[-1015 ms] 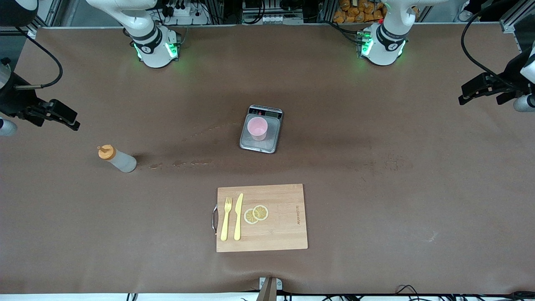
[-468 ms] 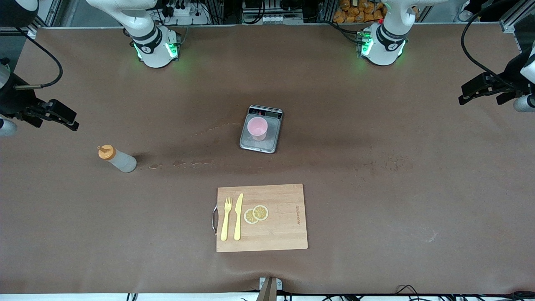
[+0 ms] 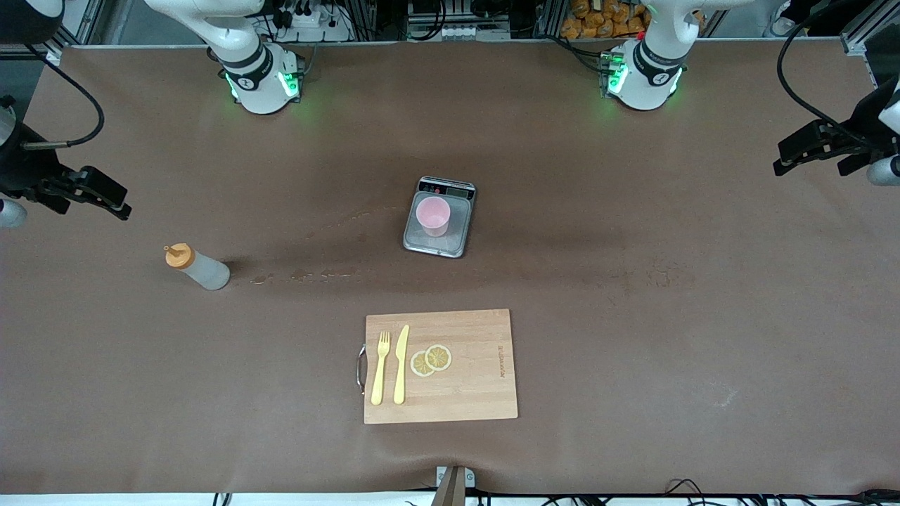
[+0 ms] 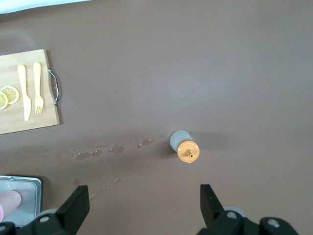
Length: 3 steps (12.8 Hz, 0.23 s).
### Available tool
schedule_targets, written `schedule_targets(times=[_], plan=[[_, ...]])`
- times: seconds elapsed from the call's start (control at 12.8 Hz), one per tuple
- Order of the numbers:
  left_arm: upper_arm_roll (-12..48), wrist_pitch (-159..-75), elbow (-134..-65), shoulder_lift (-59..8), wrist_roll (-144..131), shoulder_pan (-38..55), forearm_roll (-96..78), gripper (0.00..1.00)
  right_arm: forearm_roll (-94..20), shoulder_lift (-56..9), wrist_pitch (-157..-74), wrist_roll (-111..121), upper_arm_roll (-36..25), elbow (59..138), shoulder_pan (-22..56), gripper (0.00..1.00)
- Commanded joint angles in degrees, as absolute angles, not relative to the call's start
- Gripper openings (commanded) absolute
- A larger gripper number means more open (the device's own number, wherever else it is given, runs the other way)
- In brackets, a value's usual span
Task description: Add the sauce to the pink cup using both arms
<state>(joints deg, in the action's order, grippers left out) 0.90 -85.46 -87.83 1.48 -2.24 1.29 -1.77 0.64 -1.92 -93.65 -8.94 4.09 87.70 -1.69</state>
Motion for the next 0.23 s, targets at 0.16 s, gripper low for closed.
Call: schedule_targets(times=[0.16], plan=[[0.97, -84.38, -86.84, 1.93, -1.67, 1.41, -1.14, 1.0, 1.49, -0.44, -94.48, -8.09, 4.48, 89.3, -2.64, 1.0]])
